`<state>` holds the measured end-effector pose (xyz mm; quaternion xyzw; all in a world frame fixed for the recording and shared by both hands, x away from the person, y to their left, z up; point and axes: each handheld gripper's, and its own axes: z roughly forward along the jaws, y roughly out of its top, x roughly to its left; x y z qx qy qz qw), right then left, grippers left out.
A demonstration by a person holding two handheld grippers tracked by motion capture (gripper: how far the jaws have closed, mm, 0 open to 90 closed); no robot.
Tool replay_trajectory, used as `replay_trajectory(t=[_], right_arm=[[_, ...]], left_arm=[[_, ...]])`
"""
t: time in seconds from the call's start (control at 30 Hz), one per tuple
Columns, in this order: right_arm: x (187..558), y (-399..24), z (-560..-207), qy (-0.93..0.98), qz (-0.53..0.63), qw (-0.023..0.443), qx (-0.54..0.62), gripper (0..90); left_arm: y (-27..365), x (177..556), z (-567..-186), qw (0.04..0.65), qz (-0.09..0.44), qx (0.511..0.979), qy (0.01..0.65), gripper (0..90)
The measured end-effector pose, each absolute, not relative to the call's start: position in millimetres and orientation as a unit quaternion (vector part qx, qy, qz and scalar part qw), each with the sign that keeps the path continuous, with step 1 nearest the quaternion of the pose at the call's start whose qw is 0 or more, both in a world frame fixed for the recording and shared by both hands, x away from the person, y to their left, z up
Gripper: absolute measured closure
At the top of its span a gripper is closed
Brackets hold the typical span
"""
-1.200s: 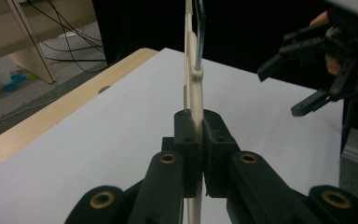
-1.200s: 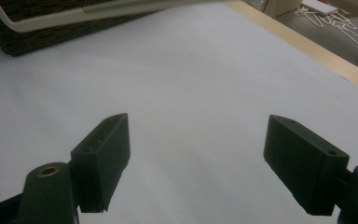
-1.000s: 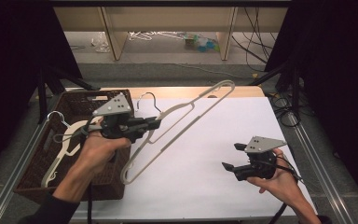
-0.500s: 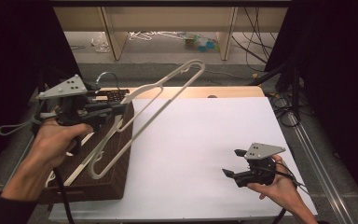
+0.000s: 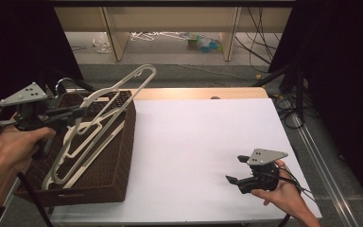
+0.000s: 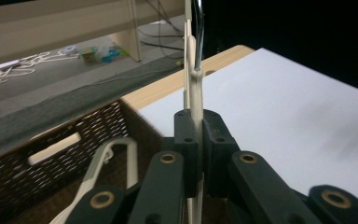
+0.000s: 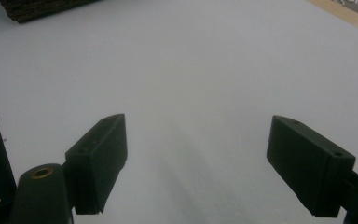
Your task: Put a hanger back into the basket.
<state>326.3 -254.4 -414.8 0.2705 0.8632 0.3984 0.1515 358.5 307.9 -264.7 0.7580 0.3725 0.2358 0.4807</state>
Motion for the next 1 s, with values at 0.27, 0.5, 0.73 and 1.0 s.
replay_trajectory(t=[0.27,0.5,0.73,1.0], right_arm=[[325,-254,-417,0.863,0.397,0.15,0.273,20.9],[324,-255,-418,0.866,0.396,0.148,0.269,20.4],[325,-255,-420,0.867,0.393,0.147,0.269,20.4],[325,-257,-421,0.867,0.393,0.146,0.27,20.3]], left_arm=[[341,359,-280,0.445,0.25,0.758,0.407,85.6],[360,361,-299,0.42,0.25,0.759,0.43,85.6],[362,369,-310,0.41,0.244,0.763,0.436,85.6],[358,380,-323,0.391,0.228,0.777,0.438,85.6]])
